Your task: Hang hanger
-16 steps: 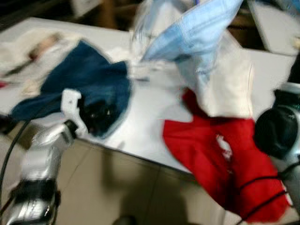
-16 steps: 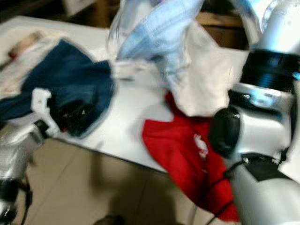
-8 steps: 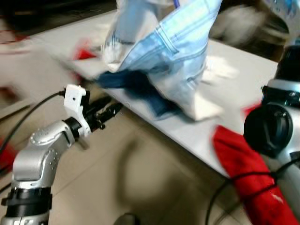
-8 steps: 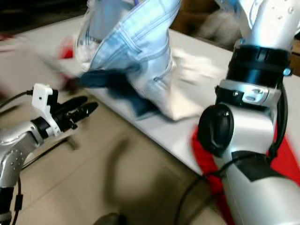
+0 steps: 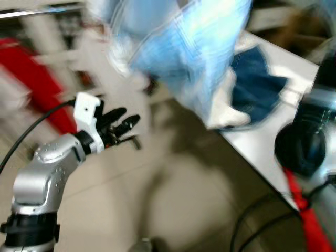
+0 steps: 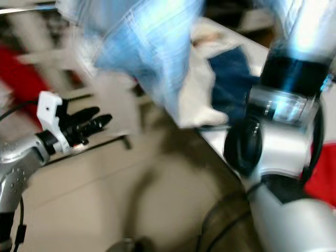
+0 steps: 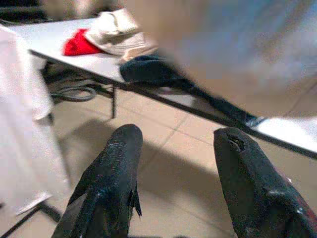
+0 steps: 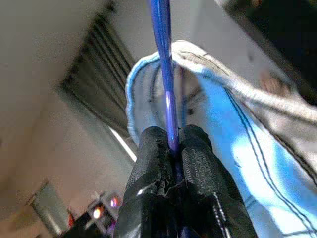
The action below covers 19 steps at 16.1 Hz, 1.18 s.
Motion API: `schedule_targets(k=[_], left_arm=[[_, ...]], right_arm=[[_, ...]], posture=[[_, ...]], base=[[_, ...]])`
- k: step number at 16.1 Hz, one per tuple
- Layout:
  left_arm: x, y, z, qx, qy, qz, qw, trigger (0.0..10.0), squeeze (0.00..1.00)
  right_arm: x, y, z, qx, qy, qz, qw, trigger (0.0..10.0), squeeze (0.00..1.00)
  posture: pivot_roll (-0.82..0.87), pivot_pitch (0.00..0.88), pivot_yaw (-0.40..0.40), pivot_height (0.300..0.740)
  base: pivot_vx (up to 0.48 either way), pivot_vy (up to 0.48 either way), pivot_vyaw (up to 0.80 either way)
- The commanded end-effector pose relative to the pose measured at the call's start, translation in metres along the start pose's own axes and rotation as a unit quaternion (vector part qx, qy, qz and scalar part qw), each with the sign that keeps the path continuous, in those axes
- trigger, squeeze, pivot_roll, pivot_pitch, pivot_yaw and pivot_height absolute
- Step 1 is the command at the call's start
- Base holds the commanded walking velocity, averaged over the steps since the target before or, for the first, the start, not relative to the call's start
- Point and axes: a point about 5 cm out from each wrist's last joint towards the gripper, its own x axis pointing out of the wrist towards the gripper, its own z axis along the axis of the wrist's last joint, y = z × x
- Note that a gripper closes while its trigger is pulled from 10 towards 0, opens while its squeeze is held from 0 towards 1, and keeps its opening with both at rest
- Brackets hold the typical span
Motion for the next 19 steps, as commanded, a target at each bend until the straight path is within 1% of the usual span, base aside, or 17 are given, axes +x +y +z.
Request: schedule_targets(k=[1, 2, 3, 4, 6, 7, 9, 10, 11, 12, 13, 14, 15, 16, 17, 18, 19], left_arm=[[-0.001, -0.009, -0.001, 0.02, 0.018, -0.022, 0.999, 10.0, 0.0], [-0.002, -0.016, -0.002, 0.024, 0.027, -0.039, 0.999, 10.0, 0.0], [-0.003, -0.018, -0.003, 0.022, 0.031, -0.045, 0.998, 10.0, 0.0], [-0.003, -0.025, -0.006, 0.02, 0.042, -0.06, 0.997, 10.0, 0.0], [-0.007, -0.032, -0.017, 0.016, 0.071, -0.075, 0.994, 10.0, 0.0], [-0.008, -0.032, -0.022, 0.015, 0.085, -0.068, 0.994, 10.0, 0.0], [-0.01, -0.016, -0.028, 0.028, 0.095, 0.006, 0.995, 10.0, 0.0], [-0.009, -0.013, -0.028, 0.033, 0.09, 0.021, 0.995, 10.0, 0.0], [-0.008, -0.007, -0.03, 0.043, 0.078, 0.056, 0.994, 10.0, 0.0], [-0.007, -0.005, -0.032, 0.042, 0.069, 0.075, 0.994, 10.0, 0.0], [-0.005, -0.005, -0.039, 0.039, 0.065, 0.097, 0.992, 10.0, 0.0], [-0.003, -0.009, -0.047, 0.032, 0.073, 0.099, 0.992, 10.0, 0.0], [-0.002, -0.013, -0.05, 0.029, 0.071, 0.092, 0.993, 10.0, 0.0], [0.002, -0.02, -0.054, 0.021, 0.069, 0.066, 0.995, 10.0, 0.0], [0.007, -0.028, -0.056, -0.003, 0.059, 0.021, 0.998, 10.0, 0.0], [0.011, -0.034, -0.055, -0.023, 0.046, -0.013, 0.999, 10.0, 0.76], [0.02, -0.044, -0.054, -0.041, 0.036, -0.075, 0.996, 10.0, 1.0]], right_arm=[[-0.005, -0.018, -0.026, -0.054, 0.018, -0.039, 0.998, 10.0, 0.0], [-0.013, -0.039, -0.054, -0.075, 0.048, -0.076, 0.993, 10.0, 0.0], [-0.019, -0.05, -0.068, -0.072, 0.062, -0.094, 0.991, 10.0, 0.0], [-0.033, -0.075, -0.1, -0.084, 0.094, -0.139, 0.982, 10.0, 0.0], [-0.052, -0.101, -0.134, -0.089, 0.122, -0.181, 0.972, 10.0, 0.0], [-0.063, -0.111, -0.152, -0.089, 0.141, -0.192, 0.967, 10.0, 0.0], [-0.09, -0.127, -0.189, -0.088, 0.19, -0.216, 0.954, 10.0, 0.0], [-0.095, -0.129, -0.193, -0.095, 0.197, -0.222, 0.95, 10.0, 0.0], [-0.107, -0.136, -0.201, -0.128, 0.203, -0.234, 0.942, 10.0, 0.0], [-0.114, -0.14, -0.204, -0.14, 0.198, -0.243, 0.939, 10.0, 0.0], [-0.128, -0.149, -0.209, -0.165, 0.199, -0.26, 0.93, 10.0, 0.0], [-0.143, -0.156, -0.215, -0.204, 0.218, -0.273, 0.914, 10.0, 0.0], [-0.149, -0.159, -0.218, -0.212, 0.224, -0.281, 0.909, 10.0, 0.0], [-0.156, -0.163, -0.22, -0.206, 0.224, -0.295, 0.906, 10.0, 0.0], [-0.157, -0.163, -0.219, -0.202, 0.218, -0.297, 0.907, 10.0, 0.0], [-0.155, -0.163, -0.218, -0.202, 0.213, -0.293, 0.91, 10.0, 0.0], [-0.147, -0.16, -0.214, -0.206, 0.204, -0.28, 0.915, 10.0, 0.0]], posture=[[-0.02, 0.0, -0.006, 0.74], [-0.02, 0.0, -0.006, 0.74], [-0.01, 0.0, -0.006, 0.74], [-0.01, 0.001, -0.007, 0.74], [0.0, 0.007, -0.009, 0.74], [0.01, 0.008, -0.011, 0.74], [0.01, 0.019, -0.021, 0.74], [0.01, 0.021, -0.023, 0.74], [0.01, 0.024, -0.025, 0.74], [0.01, 0.026, -0.025, 0.74], [0.01, 0.029, -0.025, 0.74], [0.01, 0.032, -0.026, 0.74], [0.01, 0.033, -0.027, 0.74], [0.01, 0.036, -0.028, 0.74], [0.01, 0.04, -0.03, 0.74], [0.01, 0.042, -0.028, 0.74], [0.0, 0.043, -0.025, 0.74]], base=[[0.0, 0.0, 0.8], [0.0, 0.0, 0.8], [0.0, 0.0, 0.8], [0.0, 0.0, 0.8], [0.0, 0.0, 0.8], [0.0, 0.0, 0.8], [0.0, 0.0, 0.8], [0.0, 0.0, 0.8], [0.0, 0.0, 0.8], [0.0, 0.0, 0.49], [0.0, 0.0, 0.0], [0.0, 0.0, 0.0], [0.0, 0.0, 0.0], [0.0, 0.0, 0.0], [0.0, 0.0, 0.0], [0.0, 0.0, 0.0], [0.0, 0.0, 0.0]])
